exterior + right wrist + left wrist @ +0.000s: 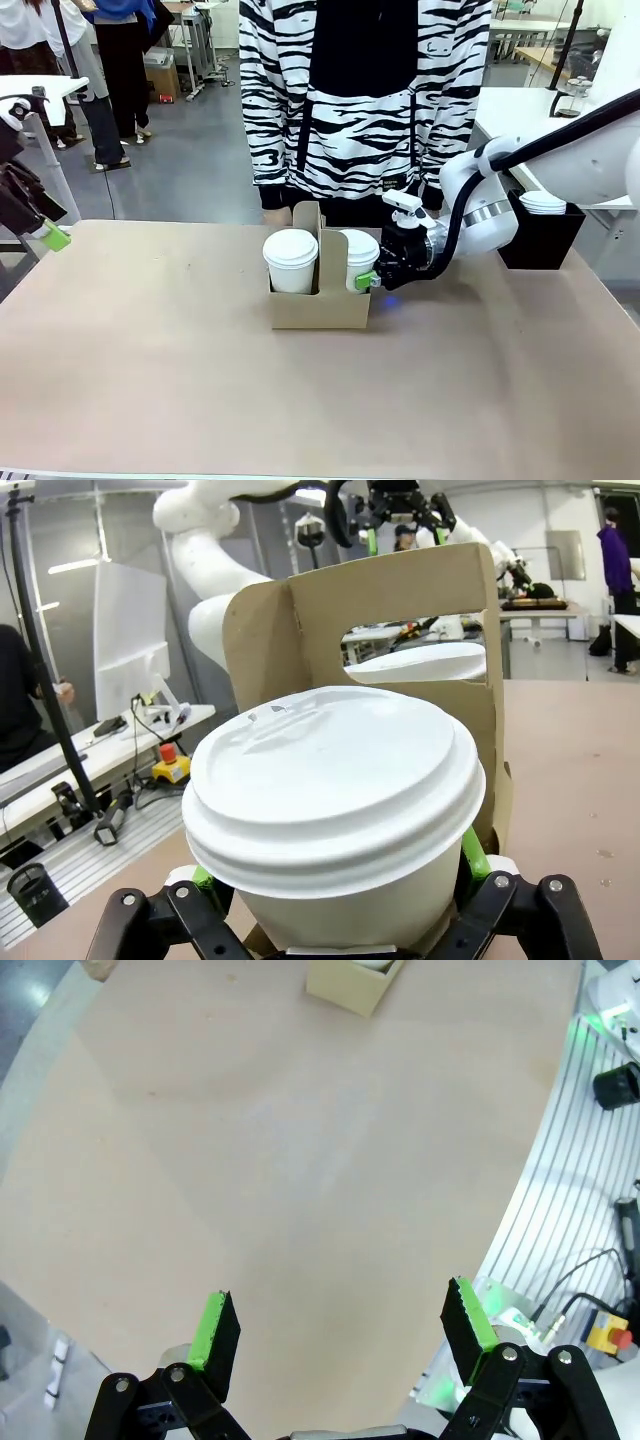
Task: Pour a drink into a cup and package it in a carrier.
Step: Insert the held 600 ml Paper Cup into the Cup Carrier.
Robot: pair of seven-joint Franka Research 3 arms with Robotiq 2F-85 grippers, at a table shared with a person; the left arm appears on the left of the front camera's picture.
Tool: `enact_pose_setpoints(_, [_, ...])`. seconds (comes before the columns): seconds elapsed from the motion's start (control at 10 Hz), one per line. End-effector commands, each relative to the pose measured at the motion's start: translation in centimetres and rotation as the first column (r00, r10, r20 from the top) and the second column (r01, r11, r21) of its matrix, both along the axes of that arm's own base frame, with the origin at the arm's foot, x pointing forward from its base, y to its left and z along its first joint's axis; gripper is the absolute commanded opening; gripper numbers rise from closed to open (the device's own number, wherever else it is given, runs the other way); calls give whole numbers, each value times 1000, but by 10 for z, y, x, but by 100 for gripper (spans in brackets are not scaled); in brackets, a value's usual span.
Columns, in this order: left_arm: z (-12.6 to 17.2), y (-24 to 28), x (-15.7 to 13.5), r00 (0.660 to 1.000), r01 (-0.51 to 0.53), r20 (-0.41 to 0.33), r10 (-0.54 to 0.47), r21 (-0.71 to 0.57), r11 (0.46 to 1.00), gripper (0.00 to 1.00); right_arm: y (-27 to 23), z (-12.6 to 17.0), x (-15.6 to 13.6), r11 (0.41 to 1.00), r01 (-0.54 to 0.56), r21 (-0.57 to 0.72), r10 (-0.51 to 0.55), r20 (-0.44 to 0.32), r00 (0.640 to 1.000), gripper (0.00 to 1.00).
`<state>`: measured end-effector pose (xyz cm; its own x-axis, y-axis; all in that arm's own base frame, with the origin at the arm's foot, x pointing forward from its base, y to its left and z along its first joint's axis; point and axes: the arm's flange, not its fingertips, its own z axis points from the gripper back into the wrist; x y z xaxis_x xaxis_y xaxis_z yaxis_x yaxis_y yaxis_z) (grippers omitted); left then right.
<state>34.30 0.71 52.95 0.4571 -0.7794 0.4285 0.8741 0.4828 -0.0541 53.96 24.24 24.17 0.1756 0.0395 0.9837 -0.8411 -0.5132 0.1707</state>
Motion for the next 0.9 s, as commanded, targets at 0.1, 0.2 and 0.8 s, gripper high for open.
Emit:
enact_pose_setpoints(0.1, [3, -2, 0, 1000, -14, -14, 13, -17, 1000, 100, -21, 29, 4, 997, 35, -71, -25, 134, 991, 100])
enact_pose_setpoints(0.2, [3, -2, 0, 1000, -14, -14, 13, -17, 1000, 100, -30, 38, 8, 991, 63, -118, -42, 173, 984, 100])
enact_pose_setpoints(0.8, [3, -2, 0, 1000, -14, -14, 13, -17, 1000, 100, -82, 113, -11, 766, 453, -456, -251, 436, 864, 100])
